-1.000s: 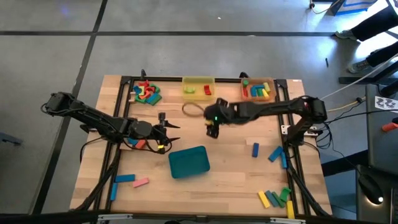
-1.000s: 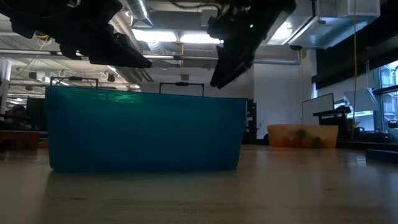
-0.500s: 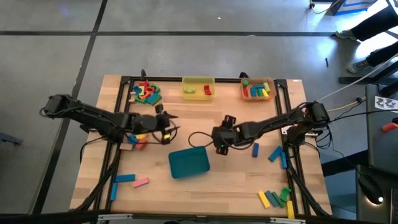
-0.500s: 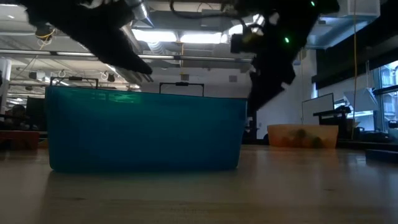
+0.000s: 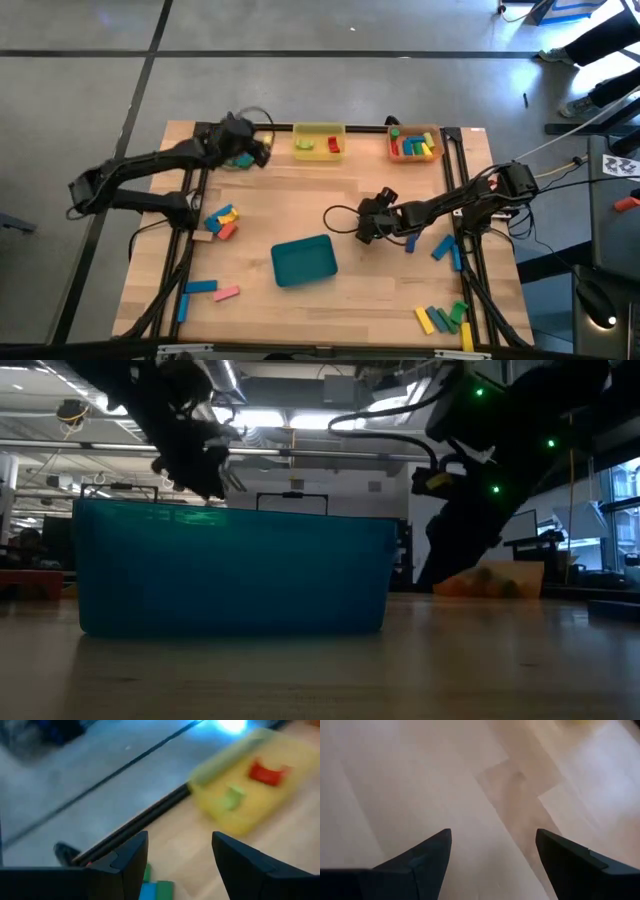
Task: Sort blocks by size
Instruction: Put the green arch block into the yellow bin
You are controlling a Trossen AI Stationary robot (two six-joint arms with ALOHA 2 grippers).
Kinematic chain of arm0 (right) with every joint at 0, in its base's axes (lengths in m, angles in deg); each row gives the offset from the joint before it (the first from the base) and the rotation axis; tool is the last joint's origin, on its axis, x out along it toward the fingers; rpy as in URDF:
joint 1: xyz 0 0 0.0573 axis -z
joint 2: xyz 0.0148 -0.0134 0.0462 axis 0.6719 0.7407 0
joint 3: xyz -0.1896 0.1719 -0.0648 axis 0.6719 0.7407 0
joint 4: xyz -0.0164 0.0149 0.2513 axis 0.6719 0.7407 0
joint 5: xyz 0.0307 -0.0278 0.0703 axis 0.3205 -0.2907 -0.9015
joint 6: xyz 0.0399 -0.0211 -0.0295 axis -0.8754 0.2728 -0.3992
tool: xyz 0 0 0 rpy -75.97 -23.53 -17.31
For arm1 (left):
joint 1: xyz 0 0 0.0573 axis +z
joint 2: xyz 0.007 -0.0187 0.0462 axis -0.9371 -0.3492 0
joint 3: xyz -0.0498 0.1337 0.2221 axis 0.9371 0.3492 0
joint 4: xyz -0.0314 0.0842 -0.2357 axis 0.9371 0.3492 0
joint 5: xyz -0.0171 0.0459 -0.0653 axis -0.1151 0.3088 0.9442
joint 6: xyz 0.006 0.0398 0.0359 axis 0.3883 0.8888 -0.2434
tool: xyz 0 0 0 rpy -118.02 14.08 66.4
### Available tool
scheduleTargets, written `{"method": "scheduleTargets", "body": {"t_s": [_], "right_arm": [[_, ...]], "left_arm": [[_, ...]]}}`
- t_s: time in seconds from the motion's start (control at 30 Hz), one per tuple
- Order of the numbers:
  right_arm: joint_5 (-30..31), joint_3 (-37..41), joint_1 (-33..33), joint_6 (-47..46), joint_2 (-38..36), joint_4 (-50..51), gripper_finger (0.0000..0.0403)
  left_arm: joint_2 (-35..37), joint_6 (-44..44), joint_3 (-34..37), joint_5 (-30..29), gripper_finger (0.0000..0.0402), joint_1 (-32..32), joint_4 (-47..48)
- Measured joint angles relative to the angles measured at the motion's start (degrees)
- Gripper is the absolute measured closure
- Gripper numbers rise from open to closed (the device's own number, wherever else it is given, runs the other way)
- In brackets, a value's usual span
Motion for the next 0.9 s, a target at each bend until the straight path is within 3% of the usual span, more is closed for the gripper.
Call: {"method": "scheduleTargets", "body": {"t_s": [0.13,0.3,0.6,0.9], "right_arm": [[1.8,2.4,0.0,0.8,0.0,-5.7,0.0111],[2.0,2.8,0.0,1.6,0.0,-7.5,0.0111],[1.4,2.8,0.0,1.7,0.0,-7.5,0.0111],[1.2,2.8,0.0,1.5,0.0,-7.5,0.0111]], "left_arm": [[-3.6,-2.8,0.0,5.4,0.0196,8.8,0.0],[-10.9,-4.3,-1.6,10.3,0.0196,14.2,1.5],[-25.2,-4.6,-11.7,12.1,0.0196,15.8,10.5],[-31.0,-5.8,-13.3,12.1,0.0196,15.8,12.6]]}}
